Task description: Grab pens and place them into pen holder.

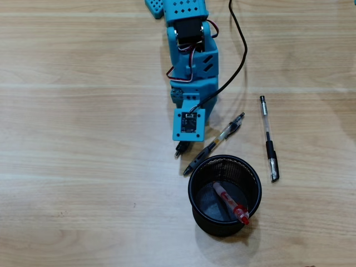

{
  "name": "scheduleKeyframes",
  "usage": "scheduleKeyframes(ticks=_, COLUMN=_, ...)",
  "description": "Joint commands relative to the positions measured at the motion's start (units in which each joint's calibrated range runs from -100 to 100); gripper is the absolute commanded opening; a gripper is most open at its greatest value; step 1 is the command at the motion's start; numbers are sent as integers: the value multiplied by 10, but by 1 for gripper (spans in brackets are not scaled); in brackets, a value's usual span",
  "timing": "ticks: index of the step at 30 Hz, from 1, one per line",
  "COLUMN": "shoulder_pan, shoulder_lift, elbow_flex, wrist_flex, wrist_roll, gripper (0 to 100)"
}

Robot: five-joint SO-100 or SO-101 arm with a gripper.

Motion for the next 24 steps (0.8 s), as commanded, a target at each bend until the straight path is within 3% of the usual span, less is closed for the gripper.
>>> scheduleKeyframes(ticks=1, shoulder_pan=8, shoulder_lift=1, elbow_flex=-7, wrist_flex=7, wrist_roll=-2, gripper=7)
scheduleKeyframes(ticks=3, shoulder_pan=10, shoulder_lift=0, elbow_flex=-6, wrist_flex=7, wrist_roll=-2, gripper=2)
scheduleKeyframes(ticks=17, shoulder_pan=32, shoulder_lift=-69, elbow_flex=-4, wrist_flex=11, wrist_roll=4, gripper=2)
scheduleKeyframes(ticks=24, shoulder_pan=53, shoulder_lift=-184, elbow_flex=-37, wrist_flex=118, wrist_roll=20, gripper=2)
